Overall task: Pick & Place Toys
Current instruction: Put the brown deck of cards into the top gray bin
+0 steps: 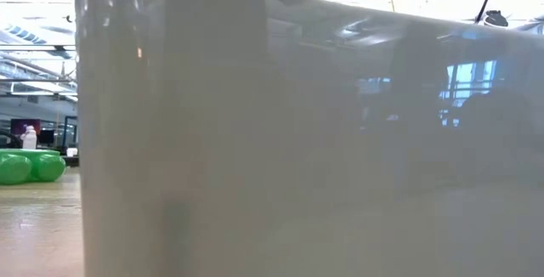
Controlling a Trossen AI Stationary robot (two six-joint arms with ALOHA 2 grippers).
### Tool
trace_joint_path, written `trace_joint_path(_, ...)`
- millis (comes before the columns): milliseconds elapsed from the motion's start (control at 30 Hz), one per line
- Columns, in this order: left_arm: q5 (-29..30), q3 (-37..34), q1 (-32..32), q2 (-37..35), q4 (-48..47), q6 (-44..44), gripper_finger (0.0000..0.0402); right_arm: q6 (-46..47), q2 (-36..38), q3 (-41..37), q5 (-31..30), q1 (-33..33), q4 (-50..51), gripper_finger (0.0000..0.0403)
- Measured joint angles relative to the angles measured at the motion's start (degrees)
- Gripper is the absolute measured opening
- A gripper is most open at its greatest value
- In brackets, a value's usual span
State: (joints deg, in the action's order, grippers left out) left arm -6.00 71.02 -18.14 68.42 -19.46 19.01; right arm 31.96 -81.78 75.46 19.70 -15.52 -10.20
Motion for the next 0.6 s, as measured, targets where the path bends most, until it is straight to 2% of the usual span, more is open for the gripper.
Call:
trace_joint_path(133,-0.8,0.0,1.3,1.4,-0.1,0.1,0.0313,-6.7,0.0,0.0,0.0,0.8,0.7,0.0210)
trace_joint_path(267,-5.4,0.0,1.5,2.3,-0.1,1.3,0.0327,-12.4,0.0,0.0,0.1,1.0,0.7,0.0210)
trace_joint_path(467,-12.9,0.0,1.3,2.4,-2.0,3.9,0.0302,-16.2,0.4,0.0,0.2,0.9,0.9,0.0210)
trace_joint_path(600,-20.5,0.0,1.2,2.4,-3.2,7.1,0.0302,-23.1,1.3,0.0,5.7,1.0,0.9,0.0210)
